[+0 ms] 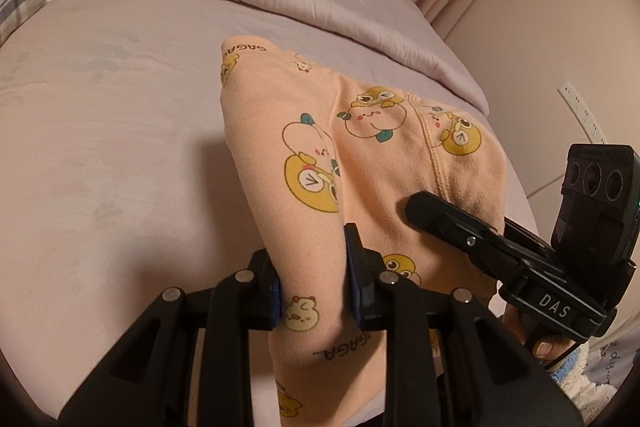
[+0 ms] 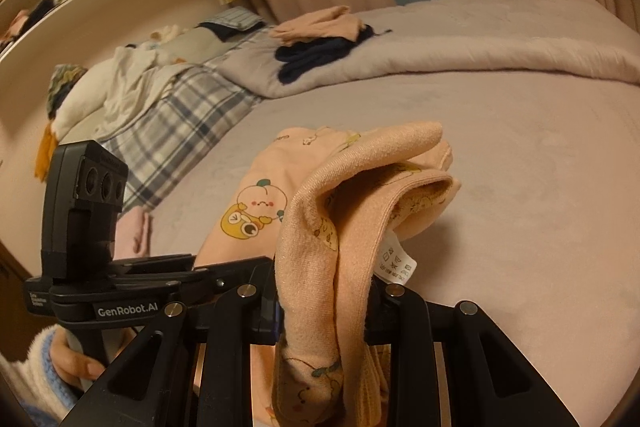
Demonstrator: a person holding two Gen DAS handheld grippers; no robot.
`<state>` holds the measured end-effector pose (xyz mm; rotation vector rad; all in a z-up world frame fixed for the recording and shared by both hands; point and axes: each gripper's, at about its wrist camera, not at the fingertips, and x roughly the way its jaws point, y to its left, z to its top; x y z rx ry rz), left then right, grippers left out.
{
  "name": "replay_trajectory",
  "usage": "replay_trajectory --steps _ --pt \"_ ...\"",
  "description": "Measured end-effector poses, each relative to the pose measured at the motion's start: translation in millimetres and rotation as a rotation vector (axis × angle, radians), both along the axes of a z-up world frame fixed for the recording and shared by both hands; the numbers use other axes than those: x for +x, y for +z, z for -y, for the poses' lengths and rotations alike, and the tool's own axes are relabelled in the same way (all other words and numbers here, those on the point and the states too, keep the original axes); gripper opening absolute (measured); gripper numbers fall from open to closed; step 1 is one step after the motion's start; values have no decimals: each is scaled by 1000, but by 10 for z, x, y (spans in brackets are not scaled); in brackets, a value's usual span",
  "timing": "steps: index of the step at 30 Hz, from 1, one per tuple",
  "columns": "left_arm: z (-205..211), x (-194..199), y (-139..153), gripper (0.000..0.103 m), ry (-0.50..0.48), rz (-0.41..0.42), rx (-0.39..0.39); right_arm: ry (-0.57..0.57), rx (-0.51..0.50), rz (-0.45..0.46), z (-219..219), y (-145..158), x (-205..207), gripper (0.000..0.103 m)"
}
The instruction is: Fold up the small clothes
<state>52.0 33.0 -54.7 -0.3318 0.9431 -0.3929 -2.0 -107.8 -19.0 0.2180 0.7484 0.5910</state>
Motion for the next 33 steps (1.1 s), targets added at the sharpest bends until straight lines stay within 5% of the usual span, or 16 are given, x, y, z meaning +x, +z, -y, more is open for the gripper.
replay_trajectory --steps 14,33 --pt "-365 -235 198 25 80 57 -4 85 -29 68 -360 176 -4 29" --pt "-543 -45 180 25 121 70 10 124 -55 84 -584 223 188 29"
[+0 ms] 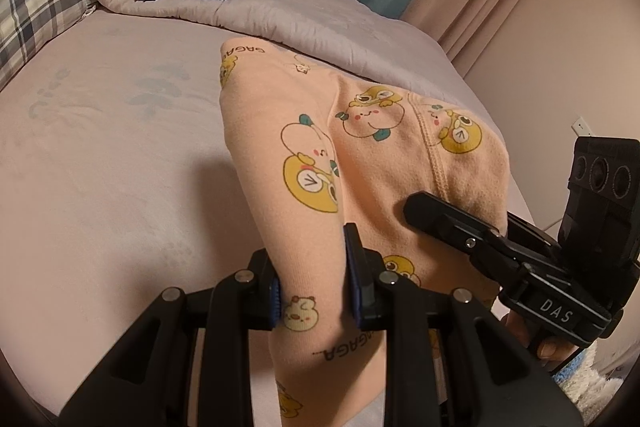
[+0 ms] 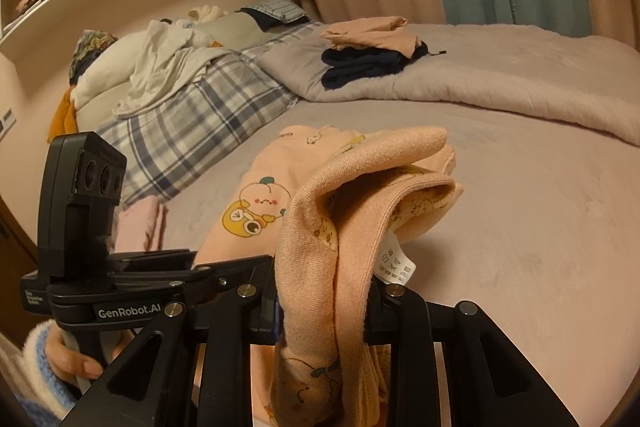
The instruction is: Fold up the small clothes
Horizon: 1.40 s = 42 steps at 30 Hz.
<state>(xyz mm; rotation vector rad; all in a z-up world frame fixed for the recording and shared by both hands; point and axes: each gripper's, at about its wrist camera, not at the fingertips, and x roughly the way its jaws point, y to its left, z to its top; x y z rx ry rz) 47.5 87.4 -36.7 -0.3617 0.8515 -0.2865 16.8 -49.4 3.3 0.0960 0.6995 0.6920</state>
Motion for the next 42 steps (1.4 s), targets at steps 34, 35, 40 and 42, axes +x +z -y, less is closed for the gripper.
replay_trajectory --steps 34,35,40,42 --pt "-21 943 -124 25 -27 -12 87 -36 20 -8 0 -114 782 29" --pt "-12 967 -118 25 -29 -10 93 -38 23 -6 1 -108 801 29" --pt "-5 1077 -93 25 -32 -1 107 -45 27 4 8 -99 893 29" --pt "-4 1108 -100 25 -35 -3 109 -47 27 5 7 -105 919 29"
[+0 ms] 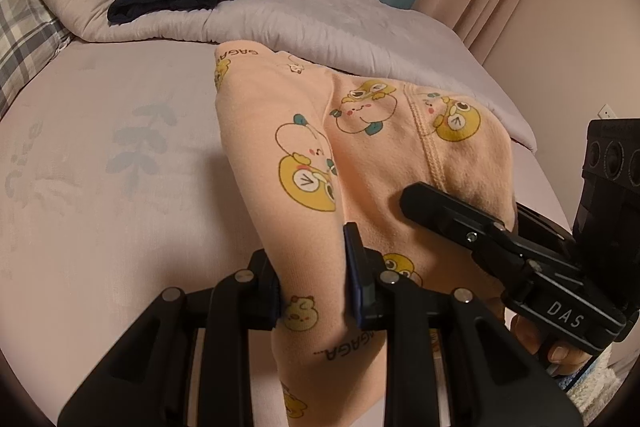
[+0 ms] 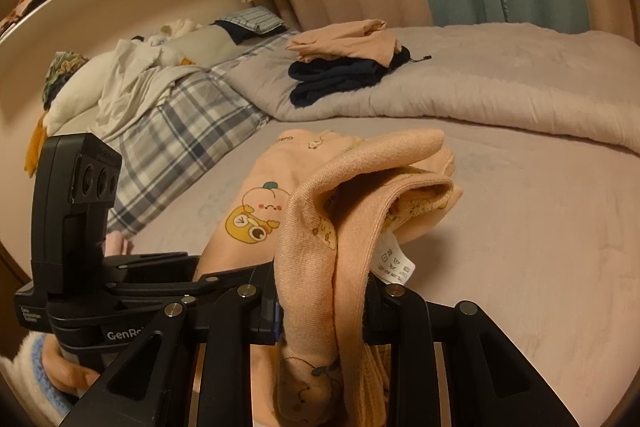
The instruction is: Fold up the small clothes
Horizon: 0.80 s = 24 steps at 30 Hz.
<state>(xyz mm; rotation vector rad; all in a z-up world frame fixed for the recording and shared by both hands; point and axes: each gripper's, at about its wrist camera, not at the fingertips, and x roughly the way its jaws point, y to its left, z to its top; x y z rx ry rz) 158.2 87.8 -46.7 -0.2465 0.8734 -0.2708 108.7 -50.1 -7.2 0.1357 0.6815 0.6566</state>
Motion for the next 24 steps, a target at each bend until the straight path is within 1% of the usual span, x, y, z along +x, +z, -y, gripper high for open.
replay_trajectory --steps 24 --pt "38 266 -189 26 2 -45 20 -11 4 -31 -5 -179 277 29"
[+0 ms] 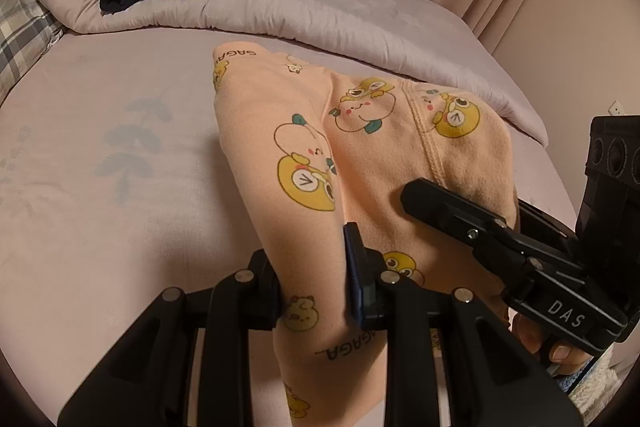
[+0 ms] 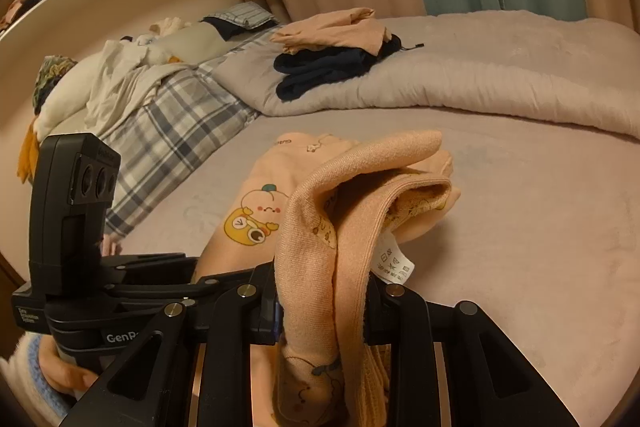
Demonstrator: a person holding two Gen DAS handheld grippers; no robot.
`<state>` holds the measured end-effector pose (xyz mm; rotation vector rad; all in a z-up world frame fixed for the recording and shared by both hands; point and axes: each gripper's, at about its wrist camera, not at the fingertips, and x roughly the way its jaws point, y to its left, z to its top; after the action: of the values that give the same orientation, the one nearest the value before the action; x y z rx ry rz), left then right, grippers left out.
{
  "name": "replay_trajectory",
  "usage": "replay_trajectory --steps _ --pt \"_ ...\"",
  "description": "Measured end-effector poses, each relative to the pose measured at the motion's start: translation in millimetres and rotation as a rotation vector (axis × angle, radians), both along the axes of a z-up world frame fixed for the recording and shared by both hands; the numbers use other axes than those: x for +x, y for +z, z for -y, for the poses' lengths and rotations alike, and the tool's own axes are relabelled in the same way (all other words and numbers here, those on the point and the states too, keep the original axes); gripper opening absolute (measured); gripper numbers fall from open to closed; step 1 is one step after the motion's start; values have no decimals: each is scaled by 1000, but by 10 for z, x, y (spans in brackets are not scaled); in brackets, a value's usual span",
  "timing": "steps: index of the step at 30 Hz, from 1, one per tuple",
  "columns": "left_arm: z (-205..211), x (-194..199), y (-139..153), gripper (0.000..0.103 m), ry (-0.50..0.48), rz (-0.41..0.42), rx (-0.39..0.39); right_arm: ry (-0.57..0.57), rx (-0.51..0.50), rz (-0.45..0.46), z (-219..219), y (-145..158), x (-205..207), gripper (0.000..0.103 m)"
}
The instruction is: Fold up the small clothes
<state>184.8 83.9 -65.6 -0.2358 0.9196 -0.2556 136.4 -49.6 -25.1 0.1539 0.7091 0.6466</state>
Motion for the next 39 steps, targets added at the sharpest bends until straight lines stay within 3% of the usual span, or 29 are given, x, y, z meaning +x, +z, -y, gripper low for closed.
replay_trajectory --steps 14,18,23,33,39 --pt "-12 178 -200 26 16 -41 15 -10 24 -49 0 -198 195 29" --pt "-62 300 -396 26 9 -113 5 -9 18 -114 -34 -367 295 29" --pt "-139 379 -671 27 20 -207 -13 -39 17 -274 19 -696 458 29" --pt "-240 334 -721 40 46 -209 -22 -120 132 -433 361 -967 556 37" --pt "-299 239 -718 46 67 -202 2 -154 130 -434 429 -943 500 44"
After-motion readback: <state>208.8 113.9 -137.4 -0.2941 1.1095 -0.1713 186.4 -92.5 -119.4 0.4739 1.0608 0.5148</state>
